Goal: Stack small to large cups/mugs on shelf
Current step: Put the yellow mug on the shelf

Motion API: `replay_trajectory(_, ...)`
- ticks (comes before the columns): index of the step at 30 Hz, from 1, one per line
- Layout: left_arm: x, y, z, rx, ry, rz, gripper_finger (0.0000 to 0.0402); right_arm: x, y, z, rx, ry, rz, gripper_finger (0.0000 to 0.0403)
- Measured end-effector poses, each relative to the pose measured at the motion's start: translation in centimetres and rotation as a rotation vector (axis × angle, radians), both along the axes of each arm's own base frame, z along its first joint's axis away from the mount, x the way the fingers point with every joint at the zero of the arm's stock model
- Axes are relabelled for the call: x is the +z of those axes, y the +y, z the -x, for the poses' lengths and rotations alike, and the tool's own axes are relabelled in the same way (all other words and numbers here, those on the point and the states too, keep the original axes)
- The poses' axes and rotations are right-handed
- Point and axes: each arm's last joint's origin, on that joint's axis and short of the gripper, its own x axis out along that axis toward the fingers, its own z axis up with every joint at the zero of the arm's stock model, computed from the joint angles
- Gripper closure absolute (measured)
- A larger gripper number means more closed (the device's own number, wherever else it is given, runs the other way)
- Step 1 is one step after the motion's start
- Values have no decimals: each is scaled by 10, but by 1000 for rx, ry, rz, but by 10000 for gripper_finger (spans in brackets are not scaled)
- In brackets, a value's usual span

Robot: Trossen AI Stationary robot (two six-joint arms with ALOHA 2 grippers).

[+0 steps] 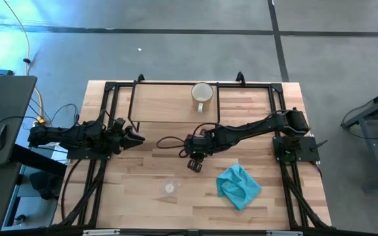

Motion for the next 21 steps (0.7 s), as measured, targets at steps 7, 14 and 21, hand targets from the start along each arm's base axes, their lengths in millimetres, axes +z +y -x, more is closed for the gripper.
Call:
replay_trajectory(7, 0, 0, 0, 0, 0, -2, 247, 12, 2, 8, 7, -7, -1, 304)
replay_trajectory(14, 0, 0, 0, 0, 1, -5, 247, 24, 11, 26, 37, 57, 6, 304)
replay_trajectory(21, 0, 0, 0, 3, 0, -6, 247, 23, 21, 42, 44, 163, 51, 304)
